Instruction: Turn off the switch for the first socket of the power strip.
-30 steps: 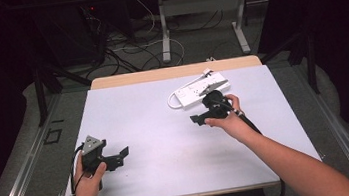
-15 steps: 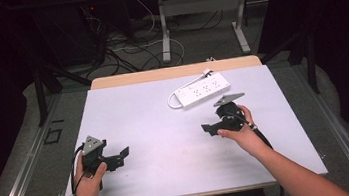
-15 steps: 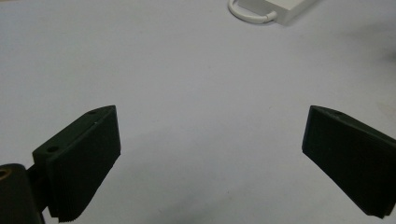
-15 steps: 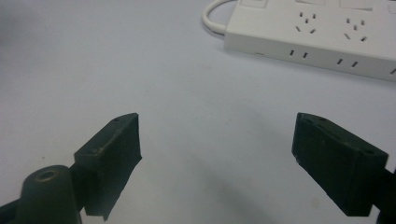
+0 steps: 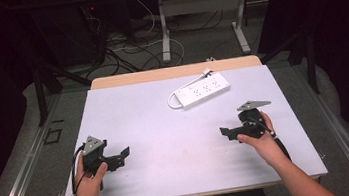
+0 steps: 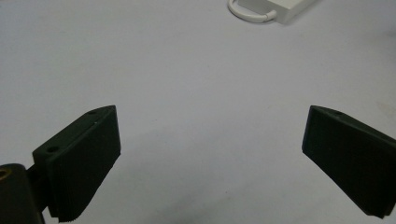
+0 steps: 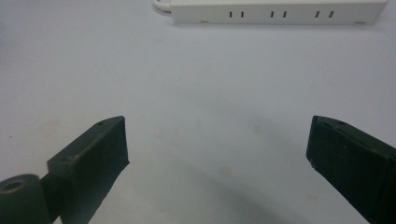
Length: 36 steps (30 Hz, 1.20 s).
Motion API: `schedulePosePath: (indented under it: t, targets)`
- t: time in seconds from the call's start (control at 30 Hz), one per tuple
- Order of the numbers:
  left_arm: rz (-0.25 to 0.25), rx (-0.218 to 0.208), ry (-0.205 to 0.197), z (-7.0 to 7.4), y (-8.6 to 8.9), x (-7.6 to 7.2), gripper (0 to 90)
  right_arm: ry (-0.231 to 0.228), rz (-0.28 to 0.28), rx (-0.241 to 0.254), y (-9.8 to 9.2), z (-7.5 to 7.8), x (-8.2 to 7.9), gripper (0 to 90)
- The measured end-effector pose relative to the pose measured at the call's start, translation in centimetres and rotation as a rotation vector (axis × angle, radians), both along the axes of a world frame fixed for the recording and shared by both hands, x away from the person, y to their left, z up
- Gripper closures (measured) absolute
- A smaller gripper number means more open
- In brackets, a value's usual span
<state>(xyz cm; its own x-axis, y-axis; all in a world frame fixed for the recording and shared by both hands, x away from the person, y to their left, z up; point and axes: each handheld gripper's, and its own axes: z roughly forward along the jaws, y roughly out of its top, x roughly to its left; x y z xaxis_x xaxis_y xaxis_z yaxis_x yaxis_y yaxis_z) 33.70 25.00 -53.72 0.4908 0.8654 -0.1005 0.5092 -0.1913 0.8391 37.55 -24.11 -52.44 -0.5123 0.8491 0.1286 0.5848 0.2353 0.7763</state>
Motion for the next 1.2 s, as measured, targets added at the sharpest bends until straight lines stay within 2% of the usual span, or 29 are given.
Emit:
schedulePosePath:
  t: [0.13,0.33,0.43,0.53,0.63,0.77,1.03,1.2]
  targets:
    - [0.0,0.001,0.0,0.0,0.0,0.0,4.3,-0.008,-0.035,-0.026,-1.4,-0.4,-0.8,0.0]
    - [-0.001,0.002,-0.001,-0.1,-0.1,0.0,4.3,0.009,-0.079,-0.008,-3.2,-1.2,-1.6,0.0]
    - [0.002,-0.004,0.006,-0.1,-0.2,0.0,4.3,0.015,-0.094,0.005,-3.7,-1.6,-1.9,0.0]
    - [0.001,-0.003,0.008,-0.1,-0.2,0.0,4.3,0.008,-0.101,-0.007,-4.2,-2.0,-2.0,0.0]
    - [0.0,-0.001,0.009,-0.1,-0.1,0.0,4.3,0.011,-0.118,0.01,-4.6,-2.3,-2.1,0.0]
    - [-0.001,0.007,0.006,-0.1,0.0,0.0,4.3,-0.01,-0.126,-0.019,-5.1,-2.6,-2.1,0.0]
    - [-0.005,0.016,0.006,-0.1,0.0,0.0,4.3,-0.014,-0.172,-0.027,-6.4,-3.2,-2.2,0.0]
    - [-0.004,0.016,0.01,-0.1,0.0,0.0,4.3,-0.038,-0.185,-0.035,-7.1,-3.3,-2.3,0.0]
